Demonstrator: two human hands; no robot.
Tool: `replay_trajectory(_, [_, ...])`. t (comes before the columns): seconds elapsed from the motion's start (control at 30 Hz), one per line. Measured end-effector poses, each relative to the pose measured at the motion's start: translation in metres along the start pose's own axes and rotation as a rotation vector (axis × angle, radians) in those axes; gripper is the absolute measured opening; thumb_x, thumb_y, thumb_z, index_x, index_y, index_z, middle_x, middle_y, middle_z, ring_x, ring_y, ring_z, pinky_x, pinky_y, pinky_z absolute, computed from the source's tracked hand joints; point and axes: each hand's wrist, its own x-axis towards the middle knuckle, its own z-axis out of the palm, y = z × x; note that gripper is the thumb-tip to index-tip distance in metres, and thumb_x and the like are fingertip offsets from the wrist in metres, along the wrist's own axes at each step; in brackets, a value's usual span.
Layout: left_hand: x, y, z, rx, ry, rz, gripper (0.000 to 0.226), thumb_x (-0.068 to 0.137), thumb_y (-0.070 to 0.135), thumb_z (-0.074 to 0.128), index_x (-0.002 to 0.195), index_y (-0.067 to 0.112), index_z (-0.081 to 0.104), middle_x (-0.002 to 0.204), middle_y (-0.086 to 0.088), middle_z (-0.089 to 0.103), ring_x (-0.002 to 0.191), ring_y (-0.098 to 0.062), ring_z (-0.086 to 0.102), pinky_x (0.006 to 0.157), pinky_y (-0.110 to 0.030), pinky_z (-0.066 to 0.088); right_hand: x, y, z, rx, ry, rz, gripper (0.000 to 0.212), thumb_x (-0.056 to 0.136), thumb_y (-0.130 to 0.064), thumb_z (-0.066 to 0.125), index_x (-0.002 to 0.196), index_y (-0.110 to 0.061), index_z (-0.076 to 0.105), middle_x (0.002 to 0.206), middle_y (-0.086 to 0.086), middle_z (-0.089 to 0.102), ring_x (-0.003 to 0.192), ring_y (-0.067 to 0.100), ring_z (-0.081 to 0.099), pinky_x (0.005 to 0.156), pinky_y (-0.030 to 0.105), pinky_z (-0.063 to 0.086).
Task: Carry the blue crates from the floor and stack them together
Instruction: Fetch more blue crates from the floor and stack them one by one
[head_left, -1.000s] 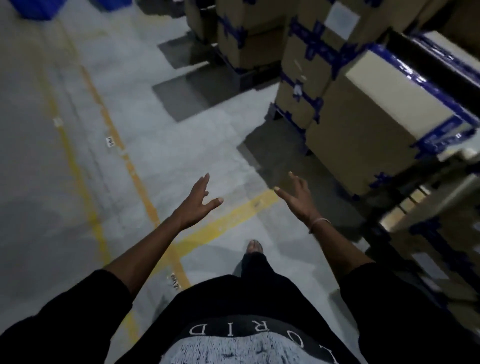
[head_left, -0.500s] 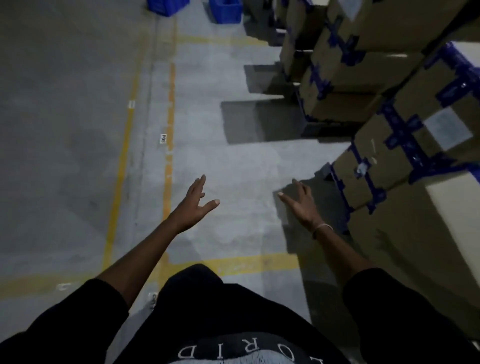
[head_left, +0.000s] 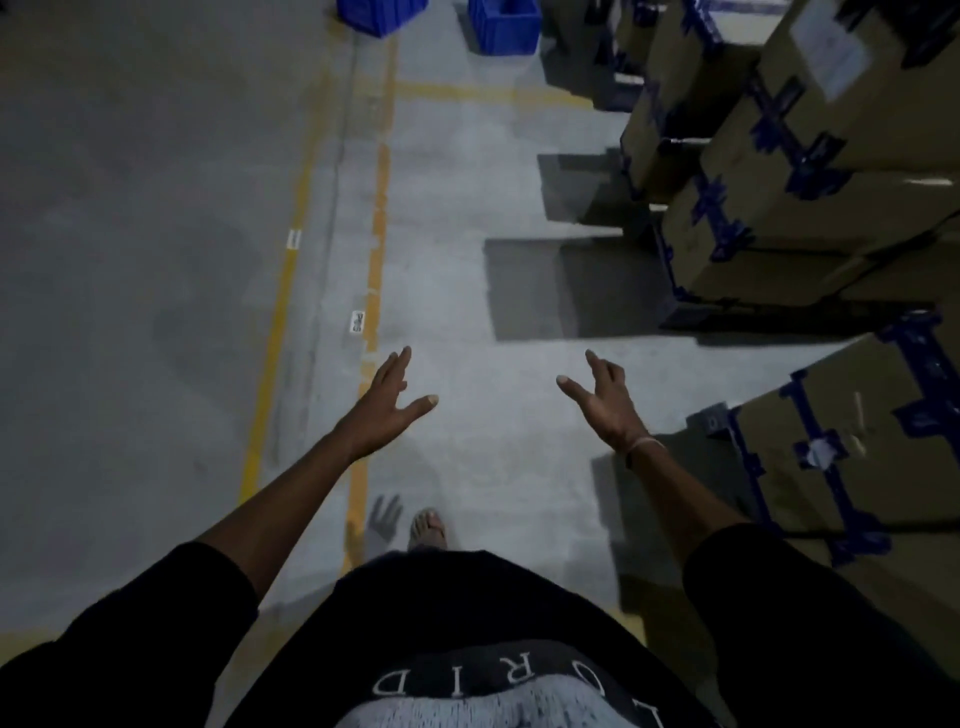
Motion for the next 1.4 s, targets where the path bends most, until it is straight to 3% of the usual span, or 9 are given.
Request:
replay_trajectory(0.17, [0.084,0.013,-0.069,0.036,-0.027,-0.010,0.103,0.078,0.079,0.062,0.158,0.048,0.004,0.168,0.019,-0.001,0.145,-0.013,0.038,0.114,-0.047,0.041,0.085,-0.065,0.012,0.027,0.008,-0.011,0.092,0.078,-0.074,0.058,0.153,-0.030,0.029,0.157,-0.005,0.021,0.146,0.024,0.027,0.119,0.046,0.028])
replay_trajectory(0.37, [0.194,0.031,-0.124,0.047,-0.018,-0.020,0.100,0.082,0.073,0.062,0.159,0.046,0.003,0.168,0.016,-0.005,0.145,-0.015,0.037,0.115,-0.046,0.040,0.204,-0.122,0.009,-0.009,-0.028,-0.033,0.084,0.087,-0.063,0.059,0.155,-0.026,0.027,0.157,0.001,0.021,0.145,0.026,0.028,0.119,0.045,0.027])
replay_trajectory(0.67, [0.404,0.085,-0.200,0.035,0.023,-0.033,0.098,0.086,0.066,0.062,0.160,0.041,0.004,0.169,0.013,-0.004,0.146,-0.016,0.037,0.115,-0.044,0.040,0.428,-0.204,-0.025,-0.014,-0.055,-0.033,0.094,0.077,-0.079,0.054,0.154,-0.034,0.024,0.159,-0.002,0.019,0.144,0.029,0.030,0.116,0.053,0.032])
replay_trajectory(0.93, [0.563,0.138,-0.268,0.008,0.054,-0.024,0.098,0.084,0.069,0.062,0.159,0.045,0.003,0.168,0.018,-0.004,0.146,-0.012,0.036,0.114,-0.043,0.040,0.597,-0.292,-0.058,-0.032,-0.099,-0.070,0.088,0.084,-0.068,0.059,0.155,-0.029,0.026,0.160,-0.001,0.016,0.145,0.028,0.029,0.118,0.049,0.029])
replay_trajectory(1.07, [0.646,0.151,-0.307,0.010,0.064,-0.021,0.098,0.084,0.071,0.061,0.159,0.045,0.003,0.168,0.017,-0.004,0.146,-0.012,0.035,0.114,-0.044,0.041,0.682,-0.333,-0.060,-0.010,-0.088,-0.064,0.097,0.075,-0.078,0.059,0.154,-0.031,0.029,0.159,-0.003,0.020,0.146,0.024,0.030,0.118,0.048,0.030])
replay_trajectory(1.23, [0.763,0.158,-0.366,0.027,0.035,-0.005,0.097,0.086,0.068,0.061,0.159,0.044,0.001,0.168,0.018,-0.007,0.148,-0.012,0.032,0.114,-0.044,0.041,0.797,-0.381,-0.053,0.006,-0.068,-0.070,0.093,0.080,-0.070,0.061,0.155,-0.026,0.029,0.158,-0.003,0.022,0.145,0.020,0.032,0.117,0.037,0.029])
replay_trajectory(1.4, [0.884,0.163,-0.436,0.027,0.006,-0.010,0.099,0.085,0.070,0.060,0.160,0.043,0.001,0.168,0.016,-0.007,0.148,-0.015,0.033,0.113,-0.047,0.042,0.910,-0.433,-0.041,-0.006,-0.045,-0.018,0.096,0.077,-0.076,0.059,0.155,-0.028,0.028,0.157,-0.002,0.022,0.145,0.022,0.032,0.118,0.041,0.030])
